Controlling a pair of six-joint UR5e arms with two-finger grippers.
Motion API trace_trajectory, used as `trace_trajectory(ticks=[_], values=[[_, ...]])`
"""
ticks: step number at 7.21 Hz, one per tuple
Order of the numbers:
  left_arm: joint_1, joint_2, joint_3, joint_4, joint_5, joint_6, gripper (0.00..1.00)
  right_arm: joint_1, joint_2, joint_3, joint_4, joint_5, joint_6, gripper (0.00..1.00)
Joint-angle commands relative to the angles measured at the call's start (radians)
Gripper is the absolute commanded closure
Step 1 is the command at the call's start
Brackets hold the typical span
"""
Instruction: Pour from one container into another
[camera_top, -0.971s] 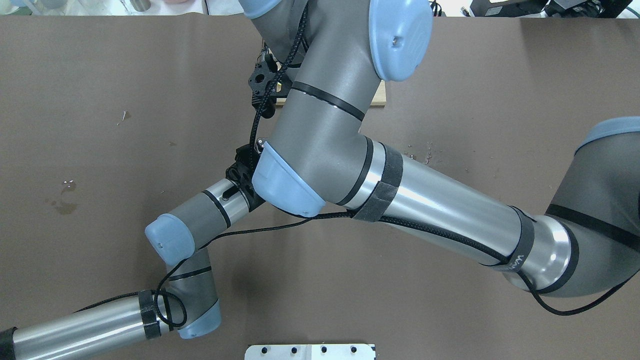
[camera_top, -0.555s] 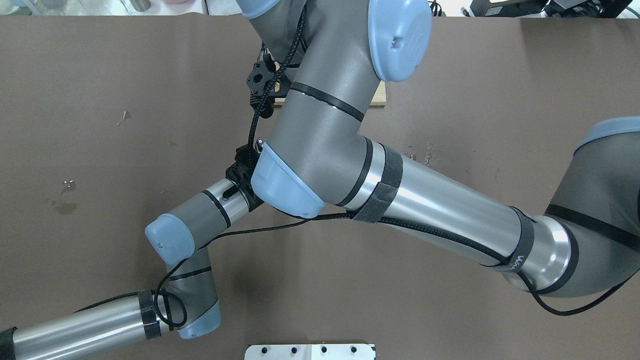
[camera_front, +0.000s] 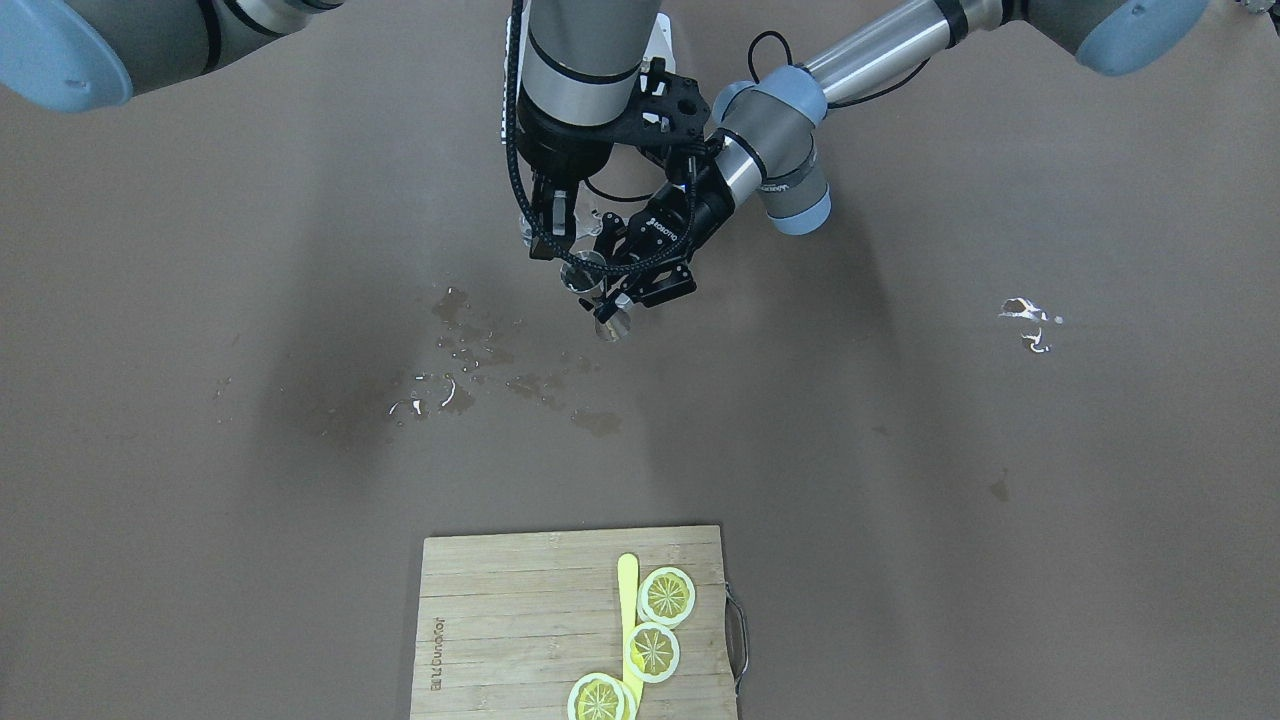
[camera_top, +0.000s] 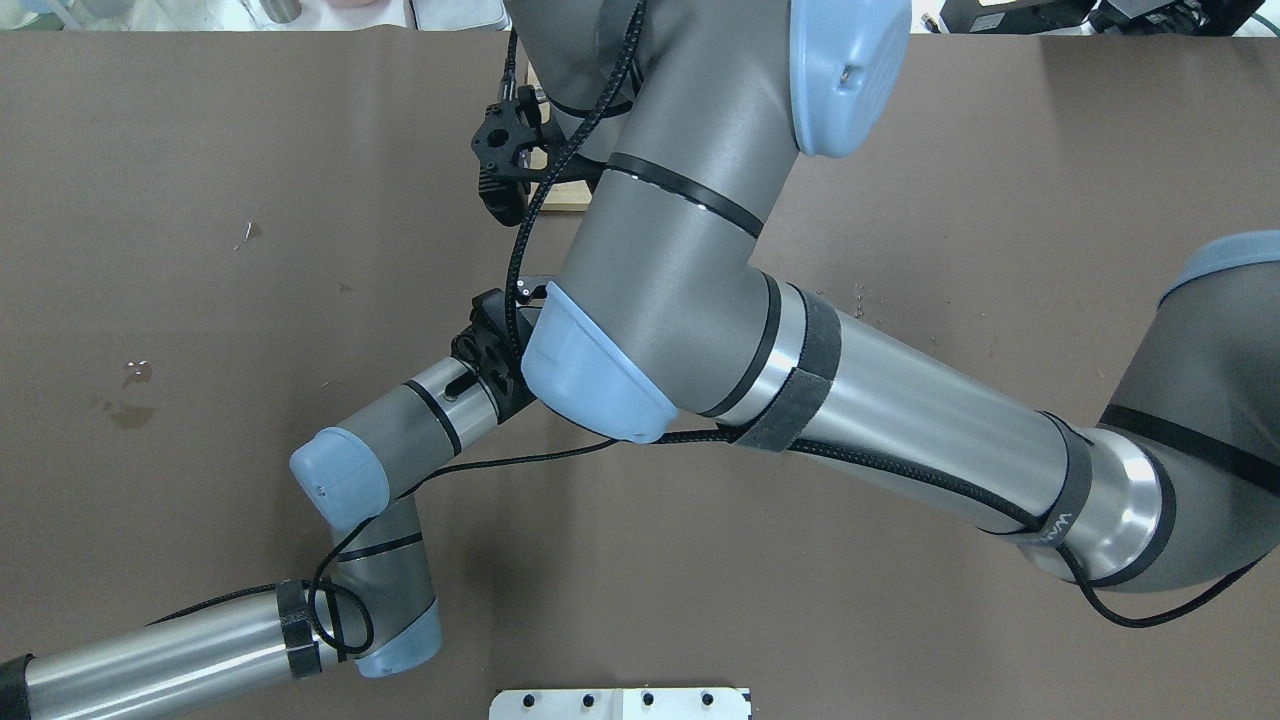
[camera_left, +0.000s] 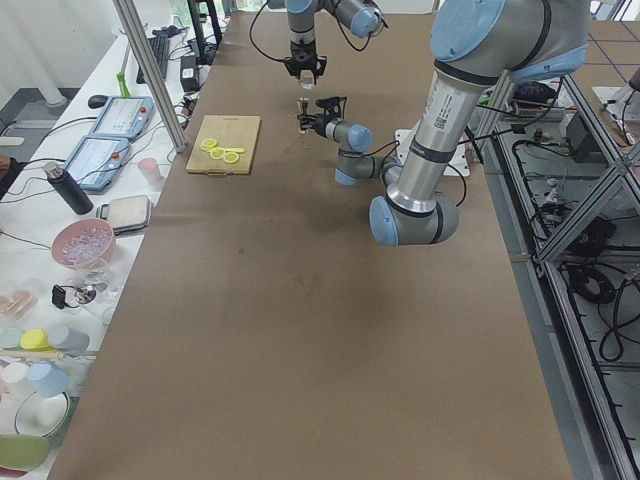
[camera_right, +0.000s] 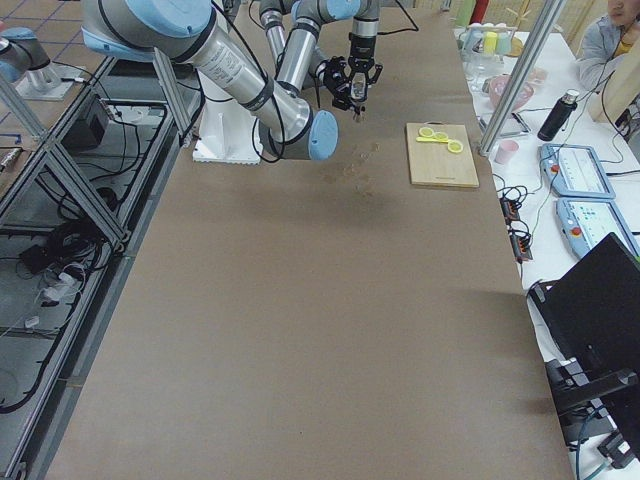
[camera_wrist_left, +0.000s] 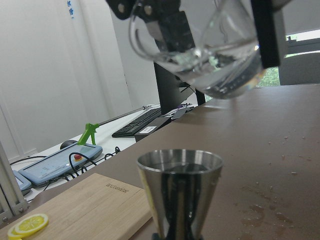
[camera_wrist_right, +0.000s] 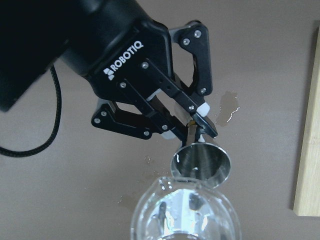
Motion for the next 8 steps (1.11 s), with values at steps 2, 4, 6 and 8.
trace_trajectory(ticks=[2,4,6,8], values=[[0.0,-0.001,0.0,0.0,-0.002,0.0,1.0,0.025,-0.076,0.123,0.007,0.006,-0.003,1.0],[0.0,0.001,0.0,0.0,-0.002,0.0,1.0,0.062,-0.208,0.247,0.117,0.025,0.0,1.0],[-0.008,0.002,-0.001,-0.001,-0.003,0.0,1.0,0.099,-0.271,0.287,0.209,0.064,0.001,1.0],[-0.014,0.004,0.0,0.0,0.0,0.0,1.0,0.14,-0.361,0.315,0.35,0.098,0.012,1.0]])
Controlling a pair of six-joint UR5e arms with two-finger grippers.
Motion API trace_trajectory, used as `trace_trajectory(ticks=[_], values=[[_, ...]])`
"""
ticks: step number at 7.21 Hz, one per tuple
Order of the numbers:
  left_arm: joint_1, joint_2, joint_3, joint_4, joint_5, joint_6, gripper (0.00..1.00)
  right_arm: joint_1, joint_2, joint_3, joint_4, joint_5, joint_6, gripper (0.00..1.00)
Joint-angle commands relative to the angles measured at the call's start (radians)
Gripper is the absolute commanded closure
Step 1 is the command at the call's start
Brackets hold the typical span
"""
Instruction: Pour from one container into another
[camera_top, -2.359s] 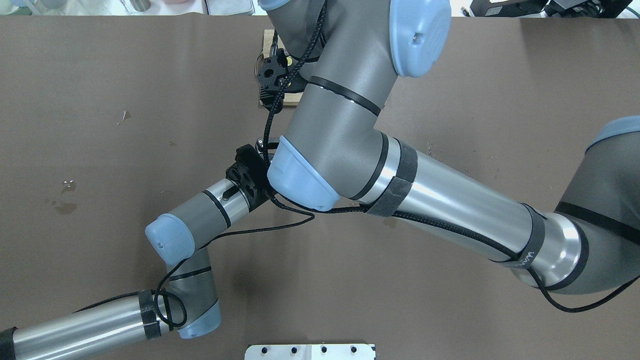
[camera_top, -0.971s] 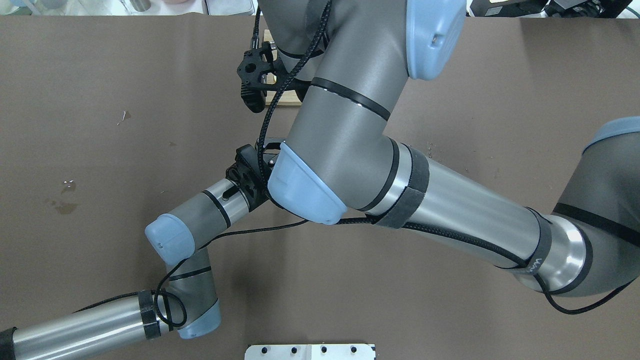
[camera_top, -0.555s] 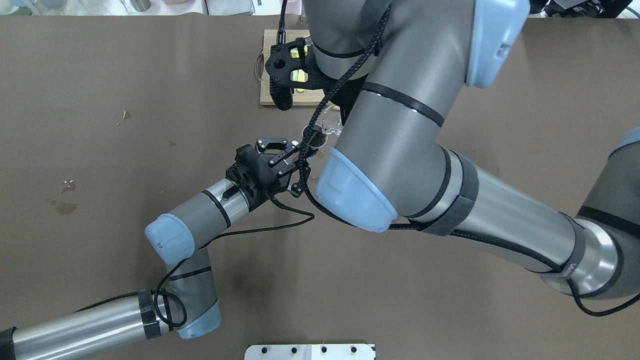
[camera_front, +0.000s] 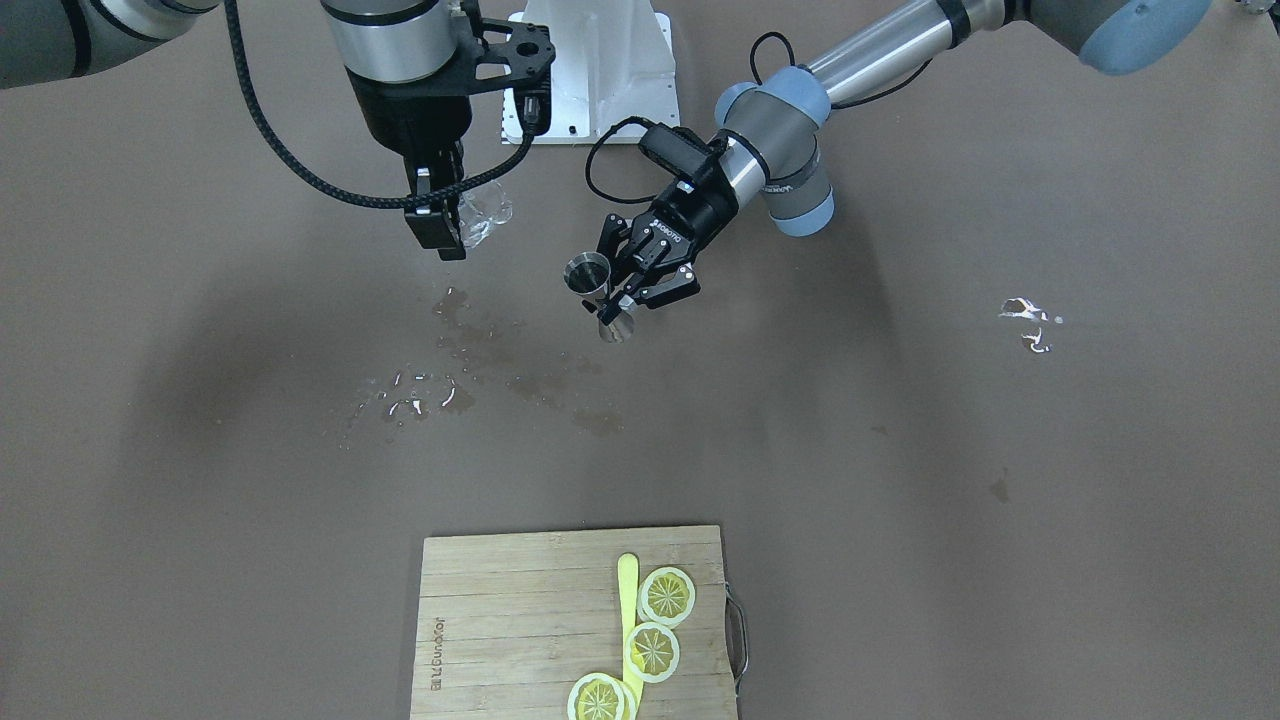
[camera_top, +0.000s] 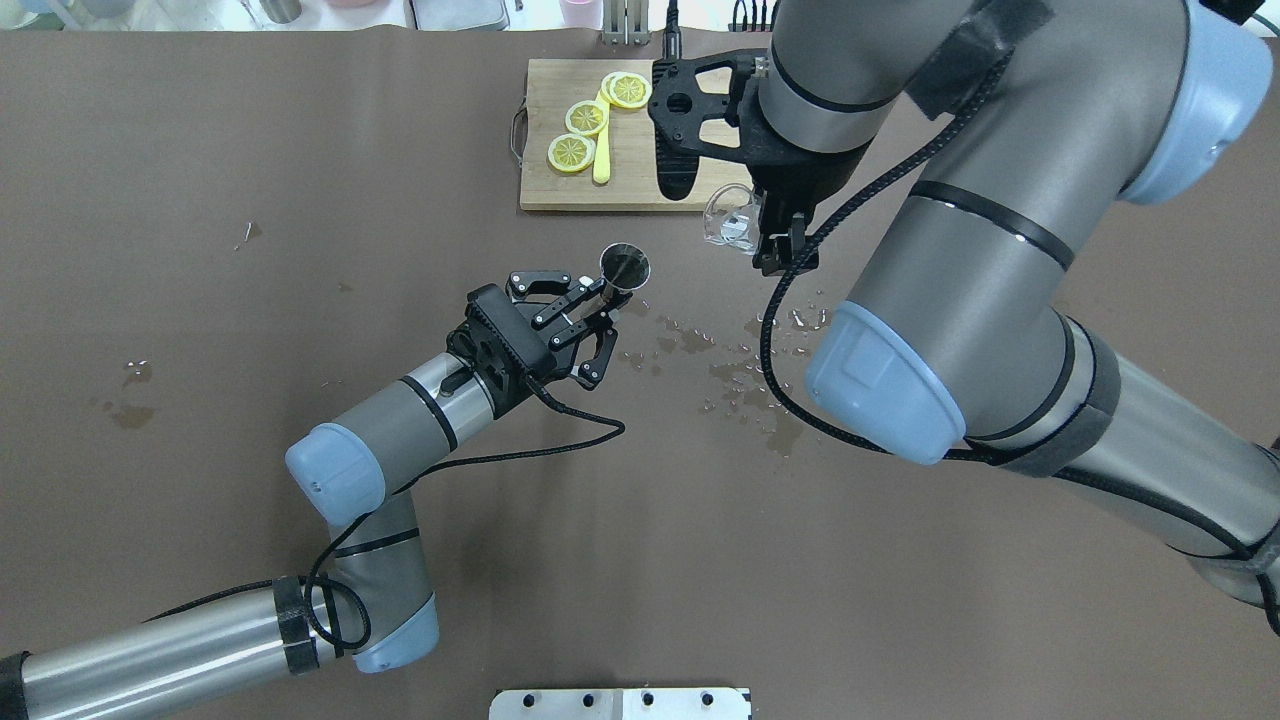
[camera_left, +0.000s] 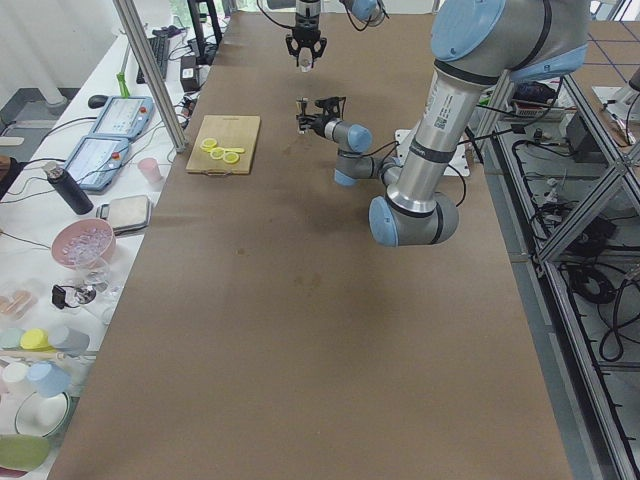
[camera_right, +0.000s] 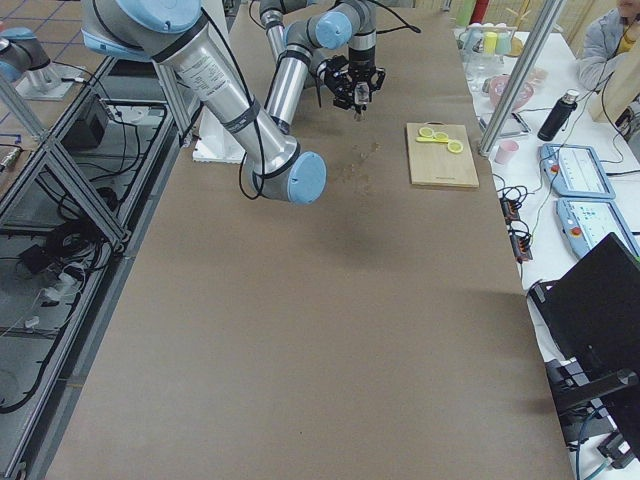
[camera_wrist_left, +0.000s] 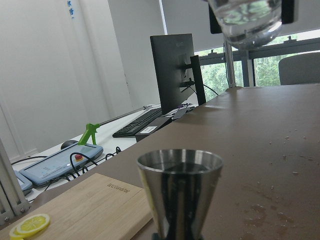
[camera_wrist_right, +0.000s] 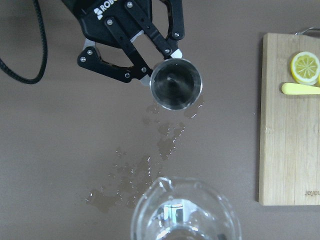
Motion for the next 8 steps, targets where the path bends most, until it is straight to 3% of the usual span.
trace_trajectory(ticks=[1,3,5,6,8], values=[[-0.031,0.0,-0.011,0.002,-0.006,-0.002,1.0,0.045,-0.112,0.015,0.201,0.058,0.007,1.0],[-0.058,0.037,-0.028,-0.003,-0.032,-0.002,1.0,0.048,-0.177,-0.003,0.389,0.078,0.077,1.0],[-0.074,0.138,-0.112,-0.023,-0.031,-0.002,1.0,0.057,-0.221,-0.043,0.602,0.1,0.2,1.0],[-0.094,0.21,-0.172,-0.046,-0.032,0.0,1.0,0.065,-0.243,-0.086,0.735,0.12,0.284,1.0],[-0.114,0.319,-0.182,-0.141,-0.035,-0.002,1.0,0.126,-0.257,-0.178,0.933,0.207,0.389,1.0]])
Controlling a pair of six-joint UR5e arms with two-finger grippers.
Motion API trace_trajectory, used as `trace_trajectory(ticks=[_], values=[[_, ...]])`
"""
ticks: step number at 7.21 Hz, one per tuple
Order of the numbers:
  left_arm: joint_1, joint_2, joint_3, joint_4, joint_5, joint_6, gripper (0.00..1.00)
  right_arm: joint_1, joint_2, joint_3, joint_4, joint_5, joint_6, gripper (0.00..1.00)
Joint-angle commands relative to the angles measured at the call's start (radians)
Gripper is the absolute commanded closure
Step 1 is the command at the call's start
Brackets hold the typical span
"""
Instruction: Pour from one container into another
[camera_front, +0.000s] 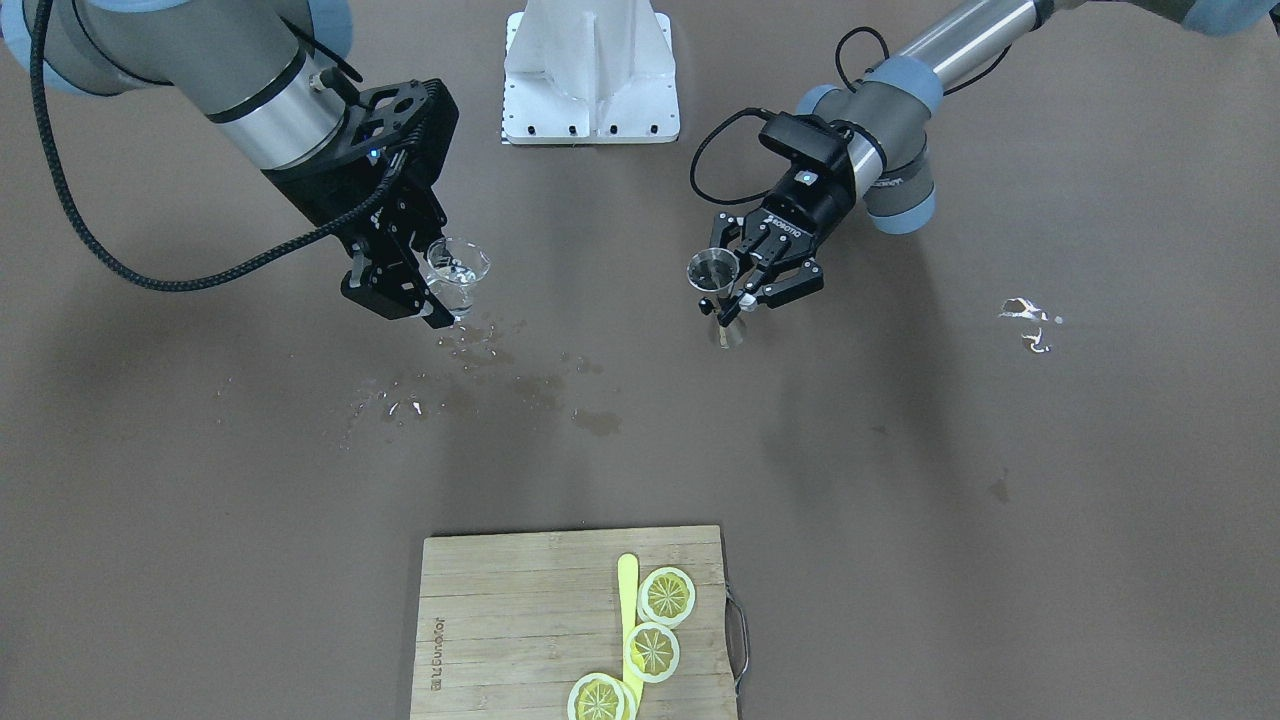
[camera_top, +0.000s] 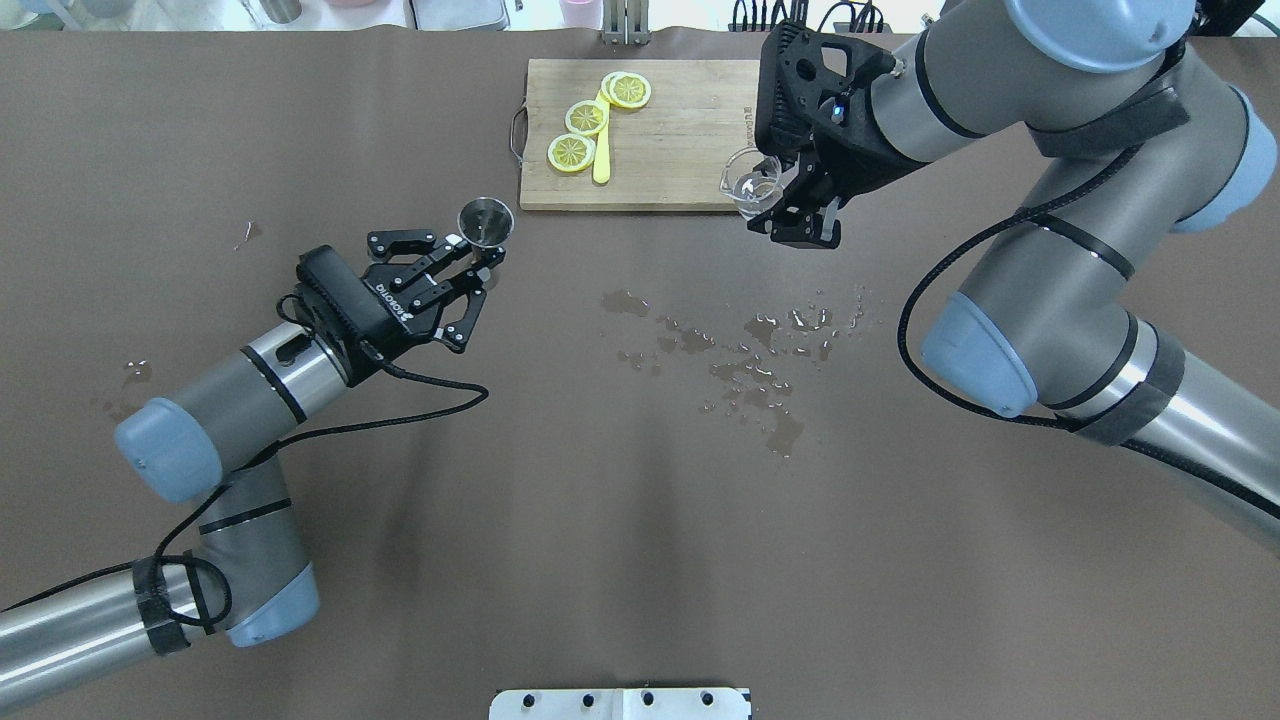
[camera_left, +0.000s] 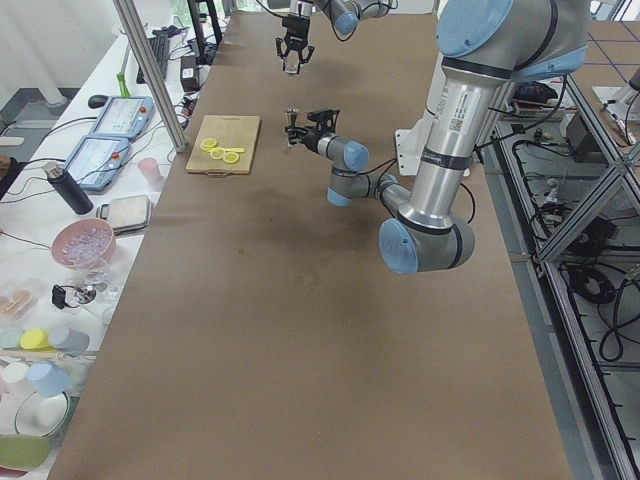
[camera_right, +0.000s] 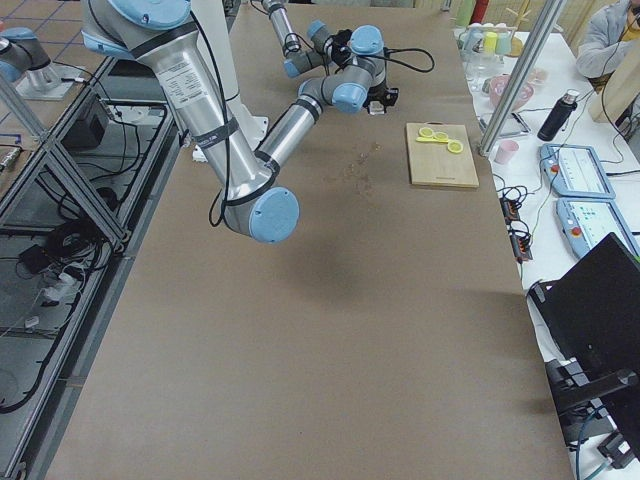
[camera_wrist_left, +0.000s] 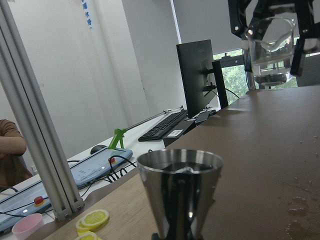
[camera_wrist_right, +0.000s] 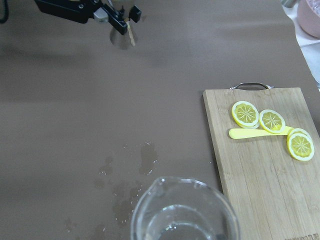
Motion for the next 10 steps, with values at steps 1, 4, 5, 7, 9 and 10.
trace_trajectory(ticks=[1,4,5,7,9,10], values=[[-0.01,0.145,-0.052,-0.105,-0.012,-0.001,1.0,0.086,-0.028,-0.062,0.17,0.118,0.088,1.0],[-0.05,0.249,-0.107,-0.109,-0.003,-0.013,1.0,0.131,-0.081,-0.106,0.407,0.142,0.214,1.0],[-0.051,0.3,-0.106,-0.115,0.003,-0.015,1.0,0.134,-0.1,-0.152,0.519,0.14,0.257,1.0],[-0.068,0.375,-0.07,-0.135,0.018,-0.059,1.0,0.14,-0.118,-0.299,0.771,0.137,0.318,1.0],[-0.068,0.378,-0.046,-0.196,0.083,-0.072,1.0,0.152,-0.164,-0.358,0.905,0.14,0.346,1.0],[-0.068,0.374,-0.037,-0.198,0.089,-0.073,1.0,0.156,-0.184,-0.393,0.96,0.14,0.358,1.0]])
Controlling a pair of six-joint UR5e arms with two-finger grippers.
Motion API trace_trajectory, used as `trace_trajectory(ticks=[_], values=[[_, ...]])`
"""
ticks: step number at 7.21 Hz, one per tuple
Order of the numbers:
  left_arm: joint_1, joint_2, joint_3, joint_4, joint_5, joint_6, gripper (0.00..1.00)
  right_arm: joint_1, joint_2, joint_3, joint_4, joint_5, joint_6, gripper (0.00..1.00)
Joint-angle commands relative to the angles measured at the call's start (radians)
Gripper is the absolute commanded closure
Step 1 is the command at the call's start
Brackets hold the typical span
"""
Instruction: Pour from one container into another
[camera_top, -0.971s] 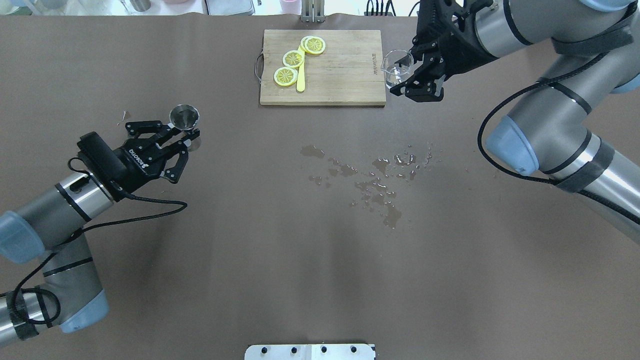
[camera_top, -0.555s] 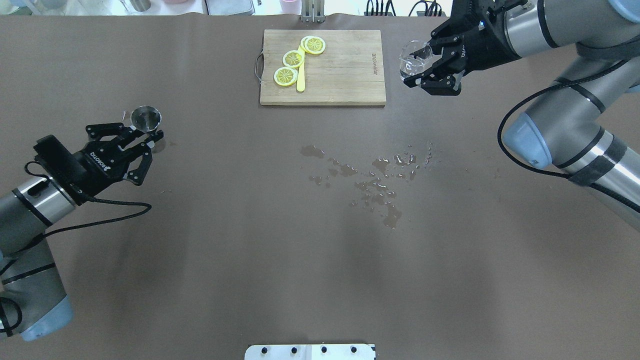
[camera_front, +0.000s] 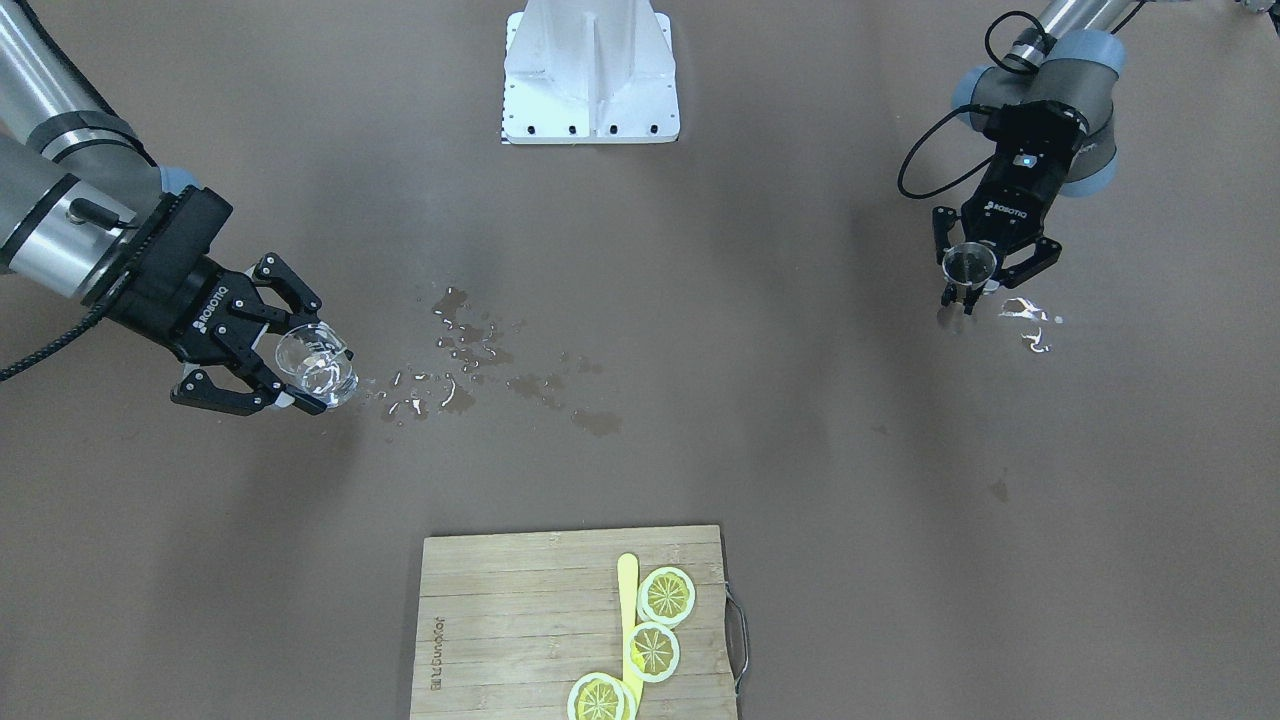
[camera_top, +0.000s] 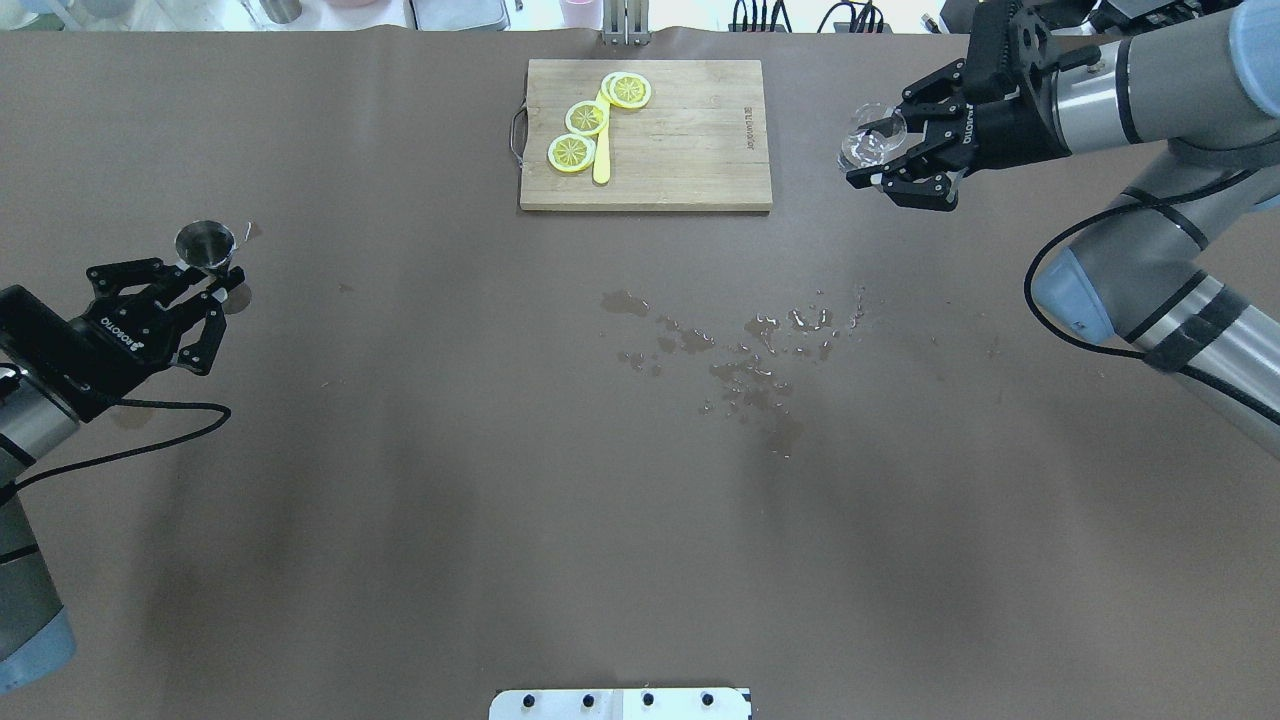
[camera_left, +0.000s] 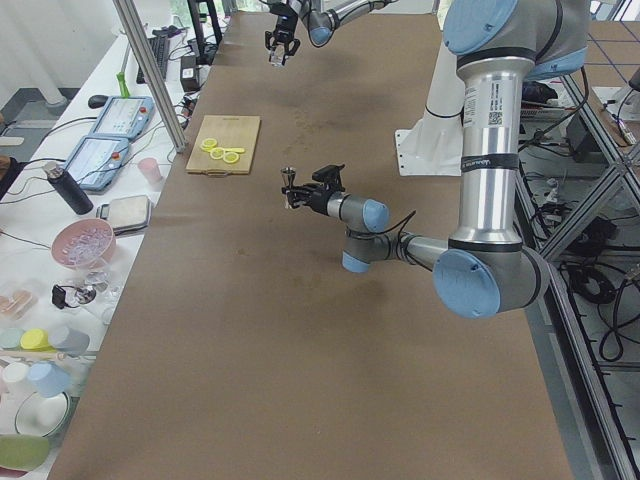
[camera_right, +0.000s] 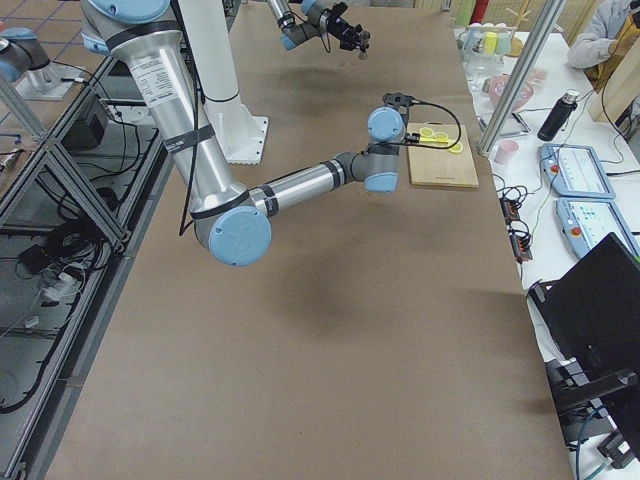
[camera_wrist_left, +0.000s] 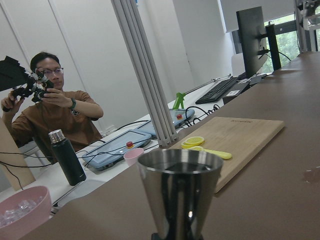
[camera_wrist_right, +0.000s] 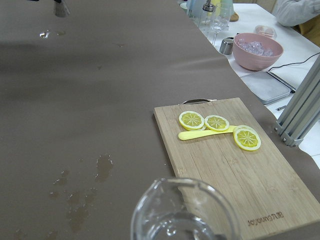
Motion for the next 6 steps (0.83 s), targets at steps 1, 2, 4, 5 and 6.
trace_trajectory(ticks=[1,2,4,5,6], values=[[-0.011,-0.013,0.04,-0.015,0.018,-0.006,1.0,0.006,-0.069,-0.045,0.12,-0.008,0.047,1.0],[-0.028,-0.048,0.091,-0.012,0.023,-0.044,1.0,0.006,-0.124,-0.047,0.166,-0.04,0.048,1.0],[-0.057,-0.082,0.175,-0.01,0.038,-0.207,1.0,0.0,-0.187,-0.05,0.207,-0.115,0.048,1.0],[-0.004,-0.078,0.176,0.016,0.202,-0.212,1.0,-0.026,-0.21,-0.074,0.255,-0.172,0.048,1.0],[0.072,-0.076,0.178,0.046,0.337,-0.301,1.0,-0.067,-0.23,-0.1,0.298,-0.239,0.049,1.0]])
